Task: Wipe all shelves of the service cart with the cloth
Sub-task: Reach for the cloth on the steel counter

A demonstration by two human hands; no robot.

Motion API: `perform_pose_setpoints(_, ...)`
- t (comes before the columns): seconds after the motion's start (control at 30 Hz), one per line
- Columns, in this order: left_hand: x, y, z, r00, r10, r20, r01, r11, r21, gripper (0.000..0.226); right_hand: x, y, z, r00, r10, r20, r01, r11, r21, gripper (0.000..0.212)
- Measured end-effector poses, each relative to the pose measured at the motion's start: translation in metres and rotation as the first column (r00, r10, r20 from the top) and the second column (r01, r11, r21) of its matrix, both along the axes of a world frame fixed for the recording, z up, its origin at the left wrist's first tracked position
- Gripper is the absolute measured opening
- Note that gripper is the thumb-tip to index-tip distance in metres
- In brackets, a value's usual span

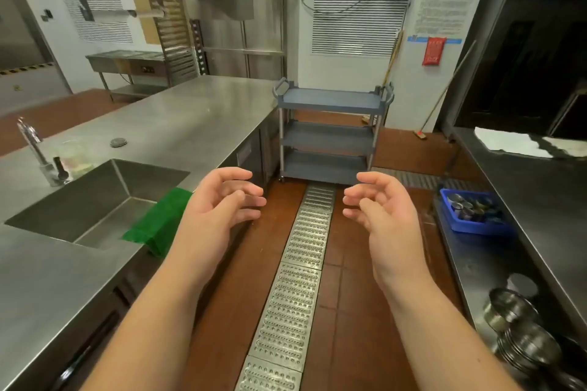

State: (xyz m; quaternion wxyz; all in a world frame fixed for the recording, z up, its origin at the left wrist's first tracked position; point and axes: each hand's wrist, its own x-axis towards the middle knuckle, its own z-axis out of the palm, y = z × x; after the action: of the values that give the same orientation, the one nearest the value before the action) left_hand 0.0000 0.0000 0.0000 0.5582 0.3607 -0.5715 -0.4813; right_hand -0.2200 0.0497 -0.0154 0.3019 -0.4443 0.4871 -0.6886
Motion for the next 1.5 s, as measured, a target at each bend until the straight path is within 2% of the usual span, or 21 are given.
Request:
perform_pose_setpoints(0.2, -0.010, -0.089, -0.023, 1.000, 0.010, 0.016, -0.010, 1.000, 0.020, 0.028, -0.009, -0.086, -0.019, 1.000, -0.016, -0.021, 0.017, 0.998, 0.060, 0.038)
perform_pose_setpoints(0.47, -0.024, -0.255, -0.024, 1.000, -0.008, 0.024, 0.007, 1.000, 0.030, 0.026, -0.025, -0.239, -0.029, 0.997, -0.063, -0.043, 0.068, 0.992, 0.108, 0.038)
perform_pose_setpoints(0.67, -0.068, -0.339, -0.035, 0.997, -0.053, 0.052, 0.048, 0.995, 0.091, 0.023, -0.062, -0.311, -0.044, 0.992, -0.124, -0.007, 0.124, 0.981, 0.149, 0.040)
perform_pose_setpoints(0.9, -0.163, -0.420, -0.052, 0.992, -0.103, 0.073, 0.092, 0.986, 0.137, 0.024, -0.155, -0.381, -0.061, 0.986, -0.166, 0.002, 0.163, 0.971, 0.176, 0.036)
perform_pose_setpoints(1.27, -0.390, -0.532, -0.054, 0.983, -0.173, 0.064, 0.161, 0.975, 0.153, 0.024, -0.377, -0.485, -0.068, 0.978, -0.200, -0.066, 0.209, 0.958, 0.196, 0.037)
perform_pose_setpoints(1.5, -0.473, -0.601, -0.066, 0.979, -0.185, 0.082, 0.164, 0.964, 0.207, 0.025, -0.459, -0.553, -0.076, 0.976, -0.215, -0.037, 0.217, 0.945, 0.244, 0.035)
